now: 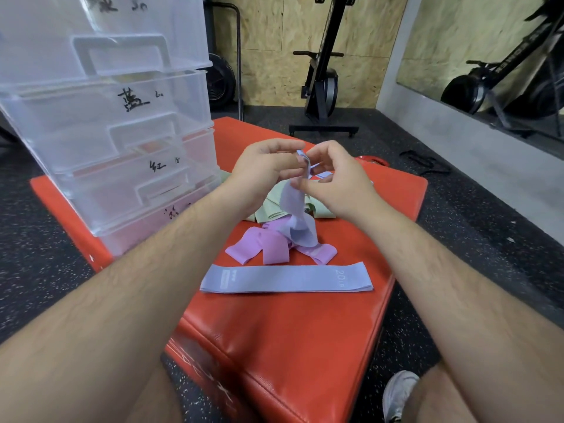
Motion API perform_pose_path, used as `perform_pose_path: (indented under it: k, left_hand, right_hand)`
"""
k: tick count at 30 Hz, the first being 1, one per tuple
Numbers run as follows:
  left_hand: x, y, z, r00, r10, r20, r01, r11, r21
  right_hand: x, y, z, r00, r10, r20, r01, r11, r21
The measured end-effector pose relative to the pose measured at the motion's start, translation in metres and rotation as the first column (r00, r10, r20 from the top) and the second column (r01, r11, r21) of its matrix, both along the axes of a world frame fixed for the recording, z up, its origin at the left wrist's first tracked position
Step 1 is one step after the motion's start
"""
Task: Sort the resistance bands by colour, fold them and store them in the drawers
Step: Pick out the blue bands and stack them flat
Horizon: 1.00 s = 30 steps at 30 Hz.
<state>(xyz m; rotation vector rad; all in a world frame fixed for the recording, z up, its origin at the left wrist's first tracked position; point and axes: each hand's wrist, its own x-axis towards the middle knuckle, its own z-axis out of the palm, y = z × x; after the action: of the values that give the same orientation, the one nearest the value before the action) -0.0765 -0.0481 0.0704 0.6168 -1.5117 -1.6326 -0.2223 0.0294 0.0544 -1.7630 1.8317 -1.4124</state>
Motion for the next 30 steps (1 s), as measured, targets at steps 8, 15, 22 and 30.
perform_pose_path:
  k: [8,15,22,30]
  left_hand:
    - [0.008,-0.003,-0.007,0.865,0.396,0.307,-0.101,0.738,-0.668]
    - [0.014,-0.005,-0.006,0.871,0.386,0.305,-0.139,0.788,-0.6]
    - [0.03,-0.007,-0.006,0.907,0.244,0.343,-0.076,0.897,-0.435]
    - [0.054,-0.01,-0.012,0.908,0.293,0.301,-0.171,0.912,-0.373]
  right_hand:
    - [0.003,-0.006,0.0,0.998,0.034,0.044,-0.034,0.999,-0.01]
    - [0.006,-0.009,-0.002,0.997,0.059,0.043,-0.061,0.998,0.031]
    - [0.004,-0.008,-0.007,0.983,0.177,0.047,-0.182,0.975,0.125]
    - [-0.011,0.002,-0.014,0.973,0.221,-0.073,-0.175,0.903,0.392]
